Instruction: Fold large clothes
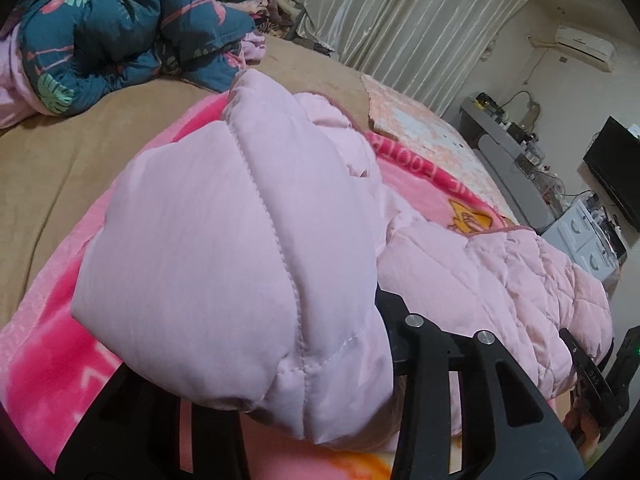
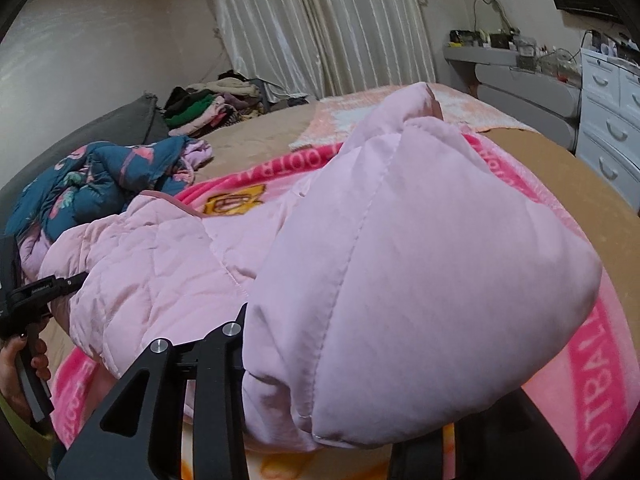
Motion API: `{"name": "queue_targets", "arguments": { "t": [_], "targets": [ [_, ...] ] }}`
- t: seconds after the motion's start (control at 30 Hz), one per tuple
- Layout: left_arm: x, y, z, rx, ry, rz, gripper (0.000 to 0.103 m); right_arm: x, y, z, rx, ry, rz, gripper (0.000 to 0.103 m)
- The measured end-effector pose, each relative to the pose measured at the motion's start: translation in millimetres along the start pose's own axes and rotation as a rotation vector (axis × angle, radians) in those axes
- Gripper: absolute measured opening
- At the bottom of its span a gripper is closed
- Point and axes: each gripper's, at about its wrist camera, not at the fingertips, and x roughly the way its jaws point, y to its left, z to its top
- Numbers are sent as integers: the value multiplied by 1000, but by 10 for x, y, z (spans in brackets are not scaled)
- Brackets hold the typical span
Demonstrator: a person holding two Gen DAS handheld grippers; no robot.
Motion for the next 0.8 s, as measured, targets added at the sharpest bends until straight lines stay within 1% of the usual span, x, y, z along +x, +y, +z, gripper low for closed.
{"name": "queue_targets", "arguments": {
  "t": [0.27,0.53,0.8],
  "targets": [
    [-259,102,-245,7,9,-6,31,-344,89,-279,-8,-6,-1,34],
    [-387,179,-461,14,23,2,31,-494,135,-447,2,2,-5,34],
    [-471,216,-620,27,28,12,32,-558,168,-587,12,18,-11,34]
  ]
}}
